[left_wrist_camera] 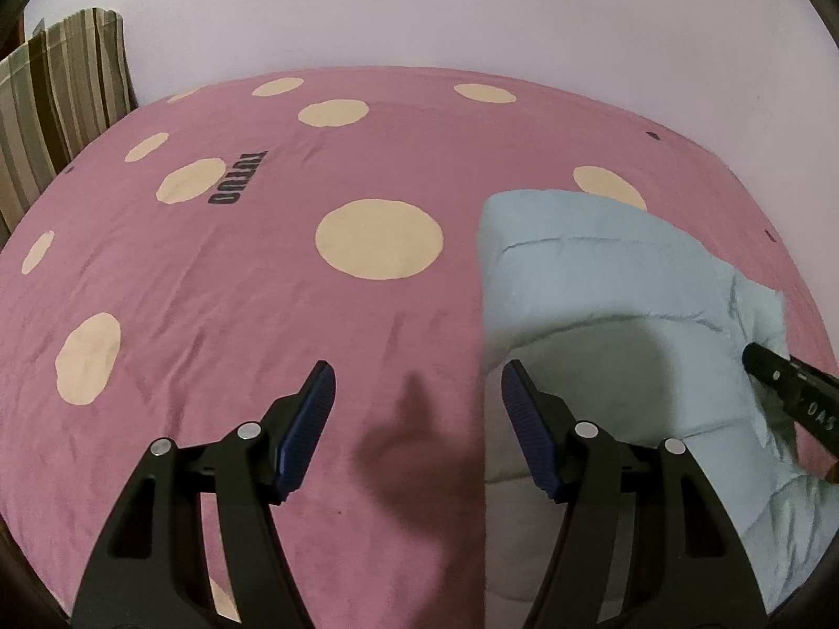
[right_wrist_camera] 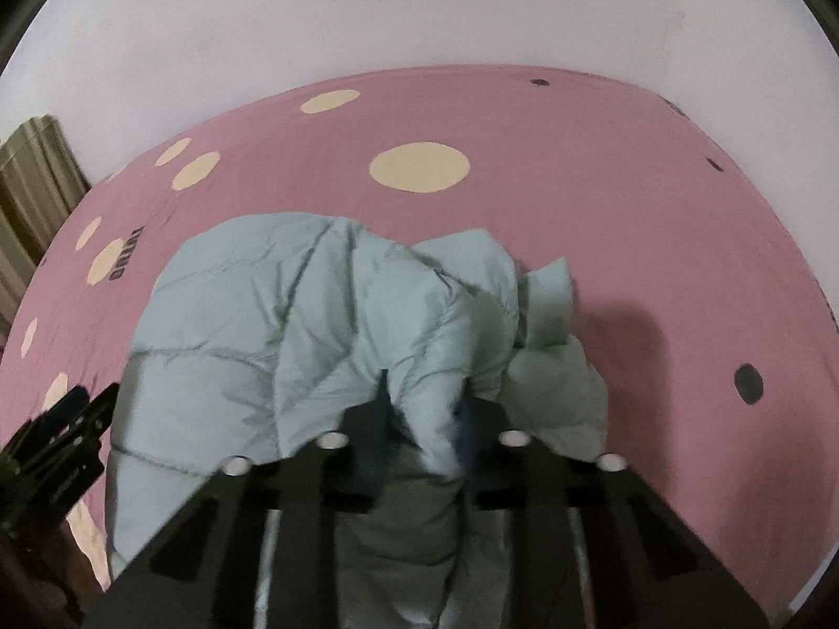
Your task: Fold large clothes
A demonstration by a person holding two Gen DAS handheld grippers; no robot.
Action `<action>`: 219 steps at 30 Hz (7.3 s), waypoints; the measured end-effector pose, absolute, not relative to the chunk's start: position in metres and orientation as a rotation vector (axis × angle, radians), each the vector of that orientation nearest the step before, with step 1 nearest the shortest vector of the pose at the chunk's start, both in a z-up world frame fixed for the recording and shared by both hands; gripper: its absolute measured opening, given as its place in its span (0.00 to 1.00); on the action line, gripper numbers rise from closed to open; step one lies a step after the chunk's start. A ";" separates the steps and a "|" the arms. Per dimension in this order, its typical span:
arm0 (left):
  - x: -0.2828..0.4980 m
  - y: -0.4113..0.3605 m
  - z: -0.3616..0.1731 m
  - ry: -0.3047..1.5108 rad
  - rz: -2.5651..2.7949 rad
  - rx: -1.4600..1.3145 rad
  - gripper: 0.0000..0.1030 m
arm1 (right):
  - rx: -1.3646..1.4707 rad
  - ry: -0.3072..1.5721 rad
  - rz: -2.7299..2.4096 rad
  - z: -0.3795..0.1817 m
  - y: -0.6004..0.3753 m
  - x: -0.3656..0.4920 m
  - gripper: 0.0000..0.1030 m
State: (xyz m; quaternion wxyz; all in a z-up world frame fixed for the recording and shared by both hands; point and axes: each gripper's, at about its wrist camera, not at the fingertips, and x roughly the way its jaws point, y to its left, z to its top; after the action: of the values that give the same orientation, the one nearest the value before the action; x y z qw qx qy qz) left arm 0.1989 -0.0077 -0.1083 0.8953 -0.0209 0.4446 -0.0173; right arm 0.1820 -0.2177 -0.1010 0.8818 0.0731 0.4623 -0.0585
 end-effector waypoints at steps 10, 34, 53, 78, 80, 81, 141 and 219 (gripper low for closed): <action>0.187 -0.057 -0.105 0.906 -0.125 0.036 0.64 | 0.155 0.957 -0.187 -0.111 -0.260 0.167 0.09; 0.197 -0.097 -0.164 0.966 -0.130 0.109 0.65 | 0.192 1.017 -0.192 -0.171 -0.277 0.175 0.11; 0.131 -0.066 -0.111 0.920 -0.152 0.007 0.64 | 0.131 0.879 -0.137 -0.090 -0.241 0.081 0.14; 0.143 -0.083 -0.167 0.979 -0.116 0.031 0.71 | 0.117 0.943 -0.195 -0.159 -0.236 0.087 0.14; 0.141 -0.081 -0.163 0.971 -0.105 0.026 0.71 | 0.125 0.935 -0.198 -0.158 -0.235 0.083 0.14; 0.139 -0.080 -0.160 0.961 -0.096 0.021 0.71 | 0.124 0.929 -0.200 -0.156 -0.235 0.080 0.14; 0.142 -0.046 -0.161 1.011 -0.105 -0.654 0.36 | 0.551 0.769 -0.160 -0.161 -0.265 0.069 0.22; 0.125 0.047 -0.055 0.779 0.098 -0.060 0.85 | 0.141 0.735 -0.211 -0.056 -0.138 0.087 0.46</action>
State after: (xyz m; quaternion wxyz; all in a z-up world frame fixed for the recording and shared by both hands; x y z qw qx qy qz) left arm 0.1251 0.0472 -0.0549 0.9234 -0.0293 0.3797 0.0475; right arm 0.0865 -0.1384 -0.0560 0.9254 0.0689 0.3584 -0.1026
